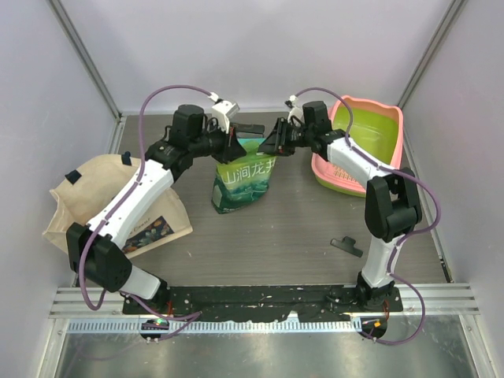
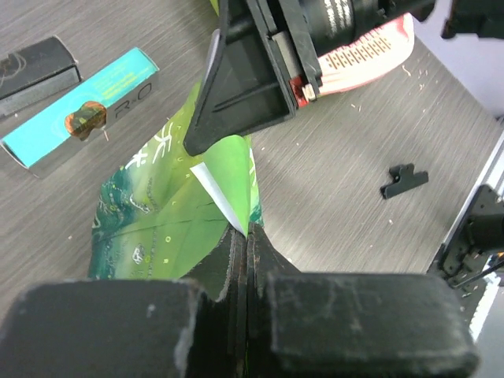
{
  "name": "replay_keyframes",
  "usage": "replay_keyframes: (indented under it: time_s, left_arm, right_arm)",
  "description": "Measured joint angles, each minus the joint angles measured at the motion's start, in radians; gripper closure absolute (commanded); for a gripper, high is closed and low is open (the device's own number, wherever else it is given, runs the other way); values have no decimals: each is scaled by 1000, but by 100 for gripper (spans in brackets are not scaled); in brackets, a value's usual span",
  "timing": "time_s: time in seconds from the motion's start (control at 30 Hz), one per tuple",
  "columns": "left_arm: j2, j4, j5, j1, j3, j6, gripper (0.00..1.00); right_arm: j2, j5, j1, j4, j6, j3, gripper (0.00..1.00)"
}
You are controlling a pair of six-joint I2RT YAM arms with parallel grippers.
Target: Fill the litter box with clean litter
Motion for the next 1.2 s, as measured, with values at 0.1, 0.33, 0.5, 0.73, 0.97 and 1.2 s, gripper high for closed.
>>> replay_keyframes:
  time_s: [0.1, 0.33, 0.5, 0.73, 0.97, 1.2]
  left_arm:
    - [0, -19, 6, -9, 9, 64, 100]
    - [2, -120, 10, -6, 97, 248, 100]
    - [54, -212, 12, -6, 202, 334, 100]
    - [111, -274, 21, -6, 294, 385, 100]
    - [181, -291, 51, -7, 423, 431, 100]
    - [164, -157, 103, -13, 567, 483, 100]
  right_arm:
    - [19, -74, -37, 4, 86, 2, 99]
    - [23, -198, -102, 23, 245, 8, 99]
    - [23, -241, -172, 47, 317, 8, 99]
    - [23, -256, -230, 89, 386, 7, 99]
    - [23, -274, -264, 113, 422, 3, 99]
    - [23, -338, -286, 244, 495, -14, 99]
